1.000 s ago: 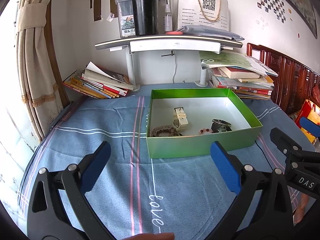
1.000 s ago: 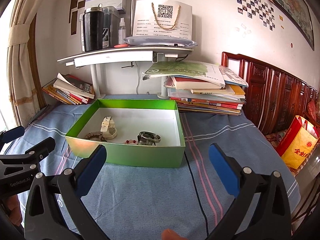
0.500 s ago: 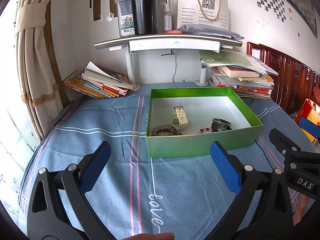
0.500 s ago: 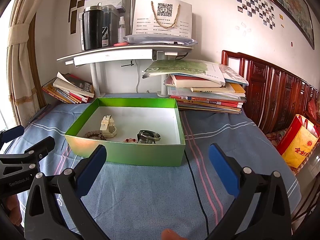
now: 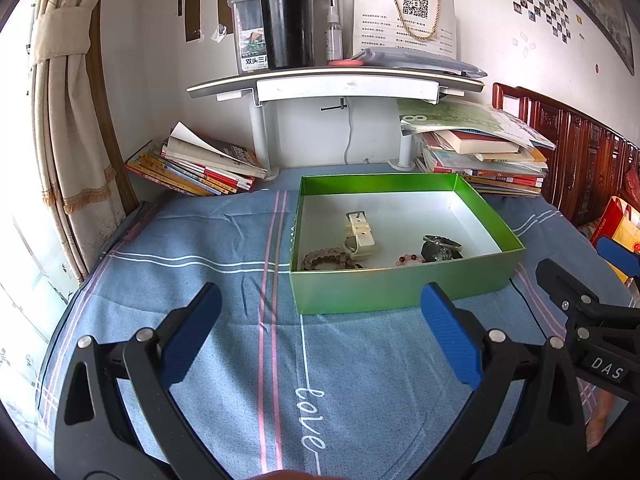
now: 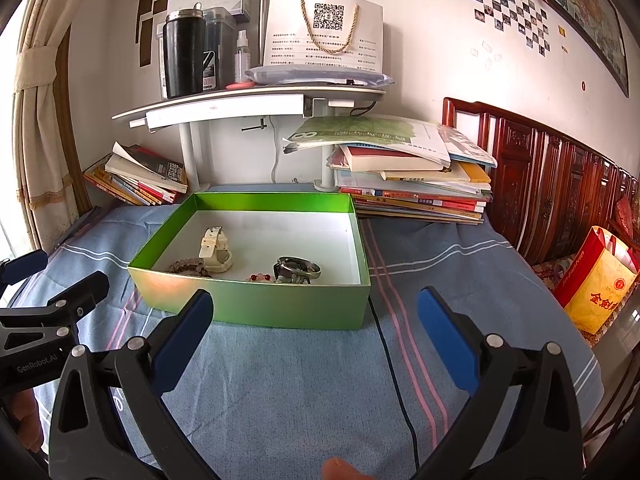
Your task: Organize jewelry
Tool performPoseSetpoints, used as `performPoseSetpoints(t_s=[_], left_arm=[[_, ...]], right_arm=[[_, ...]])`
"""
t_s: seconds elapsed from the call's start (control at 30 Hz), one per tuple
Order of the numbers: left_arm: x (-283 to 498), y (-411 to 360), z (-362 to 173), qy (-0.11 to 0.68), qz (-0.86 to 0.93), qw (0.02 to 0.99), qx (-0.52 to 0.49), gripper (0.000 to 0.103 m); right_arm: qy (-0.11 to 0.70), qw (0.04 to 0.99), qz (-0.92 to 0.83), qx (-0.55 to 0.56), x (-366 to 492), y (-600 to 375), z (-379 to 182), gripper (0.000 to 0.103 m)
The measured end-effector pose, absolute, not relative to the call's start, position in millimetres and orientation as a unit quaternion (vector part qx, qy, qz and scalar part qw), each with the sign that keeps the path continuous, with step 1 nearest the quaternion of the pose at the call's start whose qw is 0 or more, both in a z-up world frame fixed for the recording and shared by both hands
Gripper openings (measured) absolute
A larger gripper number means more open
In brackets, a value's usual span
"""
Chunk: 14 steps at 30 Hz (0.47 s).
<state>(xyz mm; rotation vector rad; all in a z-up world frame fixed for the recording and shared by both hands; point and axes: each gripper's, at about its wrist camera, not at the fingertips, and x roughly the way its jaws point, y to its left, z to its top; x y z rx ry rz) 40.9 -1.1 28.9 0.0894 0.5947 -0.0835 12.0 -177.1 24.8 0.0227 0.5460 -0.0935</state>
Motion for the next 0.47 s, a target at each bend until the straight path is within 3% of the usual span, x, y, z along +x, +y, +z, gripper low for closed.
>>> performPoseSetpoints(t_s=[0.47], left_arm=[[47.5,1.2,17.4,0.314,-0.041,0.947,0.043,0.099]], right_arm=[[0.289,0.957,-0.030,0.015,19.6,-182.1,14.5,0.100]])
